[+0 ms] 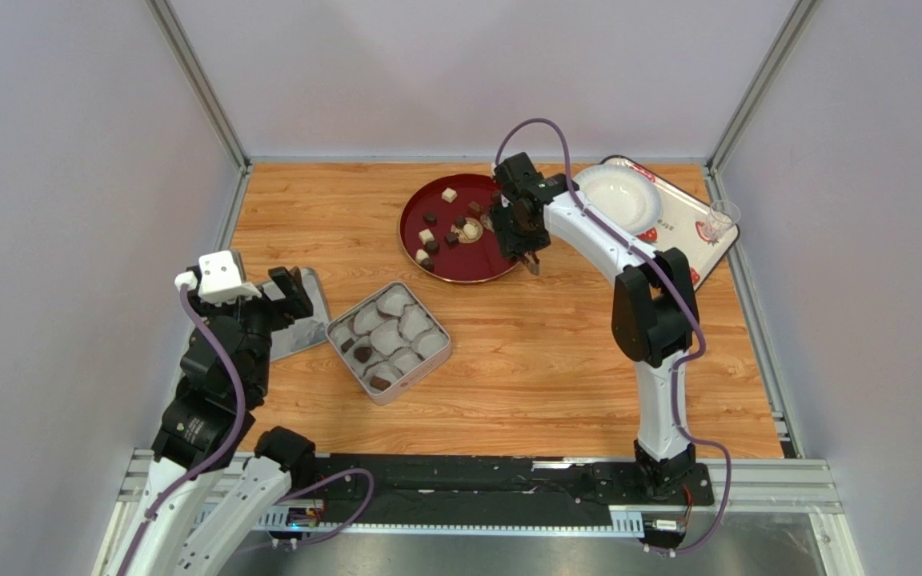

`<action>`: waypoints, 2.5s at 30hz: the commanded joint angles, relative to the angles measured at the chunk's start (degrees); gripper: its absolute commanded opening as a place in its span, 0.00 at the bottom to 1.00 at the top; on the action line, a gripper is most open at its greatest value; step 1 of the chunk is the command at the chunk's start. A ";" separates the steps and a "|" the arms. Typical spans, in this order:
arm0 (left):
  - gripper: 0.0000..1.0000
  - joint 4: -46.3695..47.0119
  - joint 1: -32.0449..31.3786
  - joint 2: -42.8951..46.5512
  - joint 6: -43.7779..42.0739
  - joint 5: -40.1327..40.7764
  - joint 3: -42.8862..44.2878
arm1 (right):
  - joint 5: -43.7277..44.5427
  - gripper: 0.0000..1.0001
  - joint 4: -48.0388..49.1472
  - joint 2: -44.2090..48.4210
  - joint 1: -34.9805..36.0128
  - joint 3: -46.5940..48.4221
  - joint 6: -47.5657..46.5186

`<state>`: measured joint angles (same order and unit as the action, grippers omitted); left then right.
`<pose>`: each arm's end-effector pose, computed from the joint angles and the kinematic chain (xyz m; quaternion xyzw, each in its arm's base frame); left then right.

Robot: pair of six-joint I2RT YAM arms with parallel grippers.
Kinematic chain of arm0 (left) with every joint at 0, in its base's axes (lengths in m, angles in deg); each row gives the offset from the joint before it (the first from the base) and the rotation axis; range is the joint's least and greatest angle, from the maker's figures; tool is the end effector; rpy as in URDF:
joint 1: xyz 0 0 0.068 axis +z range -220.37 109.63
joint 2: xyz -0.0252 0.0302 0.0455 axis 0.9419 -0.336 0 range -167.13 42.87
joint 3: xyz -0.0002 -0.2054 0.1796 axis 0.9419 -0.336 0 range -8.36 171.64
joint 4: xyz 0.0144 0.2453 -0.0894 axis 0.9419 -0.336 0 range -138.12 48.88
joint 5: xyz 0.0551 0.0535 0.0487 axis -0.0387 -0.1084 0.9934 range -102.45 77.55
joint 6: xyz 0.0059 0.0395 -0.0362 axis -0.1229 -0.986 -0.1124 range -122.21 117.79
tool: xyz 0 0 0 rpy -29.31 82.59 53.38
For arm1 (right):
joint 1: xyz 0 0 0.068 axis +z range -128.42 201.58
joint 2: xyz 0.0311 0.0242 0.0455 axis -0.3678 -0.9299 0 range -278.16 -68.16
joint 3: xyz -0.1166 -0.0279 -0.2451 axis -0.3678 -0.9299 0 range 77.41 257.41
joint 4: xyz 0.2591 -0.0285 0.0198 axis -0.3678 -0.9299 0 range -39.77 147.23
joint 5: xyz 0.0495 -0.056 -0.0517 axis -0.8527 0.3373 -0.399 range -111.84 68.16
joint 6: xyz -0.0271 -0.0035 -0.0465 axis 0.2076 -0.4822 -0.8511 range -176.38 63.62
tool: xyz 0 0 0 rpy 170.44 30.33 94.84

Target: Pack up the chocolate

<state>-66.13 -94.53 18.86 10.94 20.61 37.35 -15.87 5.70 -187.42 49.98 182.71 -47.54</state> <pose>0.0882 -0.0183 0.3612 -0.1275 0.7127 -0.0145 0.6896 0.3946 0.2092 0.2434 -0.1548 0.9636 0.0194 0.2171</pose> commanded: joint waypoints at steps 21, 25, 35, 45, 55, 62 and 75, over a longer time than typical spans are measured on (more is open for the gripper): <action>0.98 1.64 0.34 -0.16 -0.14 -0.54 -0.10 | -0.53 0.30 1.34 -2.47 -0.19 2.29 0.83; 0.98 1.72 0.34 -0.42 -0.05 -0.63 -0.10 | -0.09 0.29 2.13 0.95 -0.19 -0.26 0.39; 0.98 1.73 0.34 -0.78 -0.14 -0.63 -0.10 | -0.70 0.28 2.92 7.29 0.42 -4.74 -1.11; 0.98 1.72 0.34 -1.39 -0.40 -0.28 -0.10 | -2.28 0.28 2.57 14.75 5.61 -9.66 -2.25; 0.98 1.73 0.34 -2.27 -0.49 -0.01 -0.27 | -3.34 0.28 2.31 18.28 16.14 -10.64 -4.88; 0.98 1.64 0.34 -2.53 -0.49 0.08 -0.19 | -5.01 0.29 3.45 14.85 23.45 -7.57 -7.43; 0.98 1.72 0.34 -2.27 -0.40 0.16 -0.27 | -11.95 0.29 3.98 6.24 29.78 -2.90 -10.95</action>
<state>-66.13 -94.53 16.78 10.91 20.63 37.31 -25.66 7.65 -179.44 79.69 177.00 -56.89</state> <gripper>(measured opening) 0.981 0.331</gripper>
